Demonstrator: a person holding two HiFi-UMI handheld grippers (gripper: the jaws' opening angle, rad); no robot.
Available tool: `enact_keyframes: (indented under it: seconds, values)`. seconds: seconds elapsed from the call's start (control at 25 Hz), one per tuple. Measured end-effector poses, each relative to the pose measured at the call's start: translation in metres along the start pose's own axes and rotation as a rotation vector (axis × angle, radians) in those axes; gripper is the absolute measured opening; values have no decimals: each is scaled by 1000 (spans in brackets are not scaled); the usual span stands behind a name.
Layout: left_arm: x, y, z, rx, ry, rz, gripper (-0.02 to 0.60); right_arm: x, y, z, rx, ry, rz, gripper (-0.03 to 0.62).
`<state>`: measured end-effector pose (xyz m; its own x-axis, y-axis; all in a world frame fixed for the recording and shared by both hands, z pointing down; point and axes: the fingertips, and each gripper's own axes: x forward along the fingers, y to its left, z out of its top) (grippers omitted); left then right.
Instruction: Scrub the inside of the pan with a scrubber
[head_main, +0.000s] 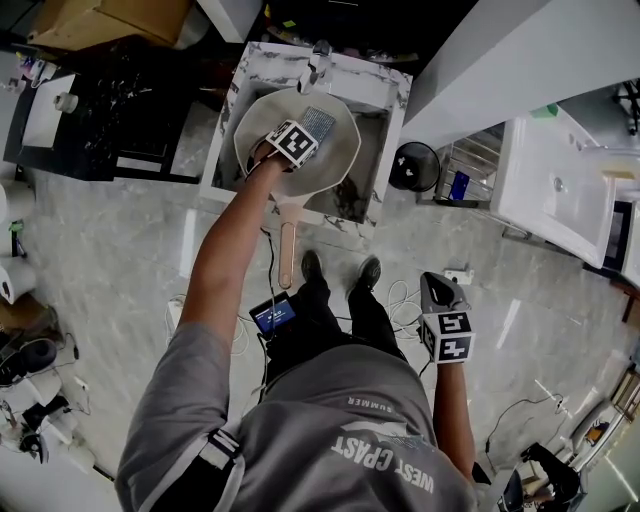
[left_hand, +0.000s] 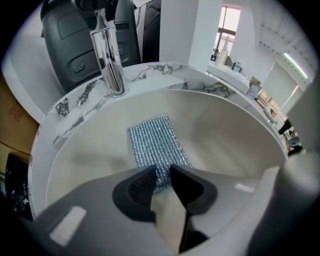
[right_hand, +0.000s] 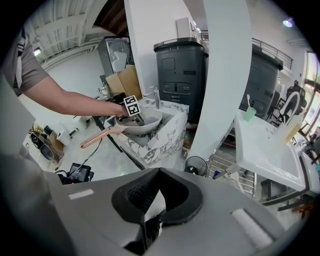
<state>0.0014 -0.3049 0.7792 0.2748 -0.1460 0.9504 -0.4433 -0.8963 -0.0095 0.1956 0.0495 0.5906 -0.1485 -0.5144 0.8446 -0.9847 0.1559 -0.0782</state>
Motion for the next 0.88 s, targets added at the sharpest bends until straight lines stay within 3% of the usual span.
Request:
enact_keyframes:
  seconds: [0.08, 0.12, 0.48, 0.76, 0.88]
  values:
    - [-3, 1, 0, 4, 1, 17, 62, -1, 3, 2, -5, -4, 5, 2]
    - [-5, 1, 0, 12, -2, 22, 6, -1, 4, 2, -9, -5, 7, 2]
    - [-36, -9, 7, 13, -92, 24, 2, -4, 16, 10, -35, -11, 16, 2]
    - [-41, 0, -1, -29, -95, 56, 6, -2, 27, 12, -66, -12, 39, 2]
    - [-53, 2, 8, -45, -152, 67, 0, 1, 27, 10, -68, 5, 47, 2]
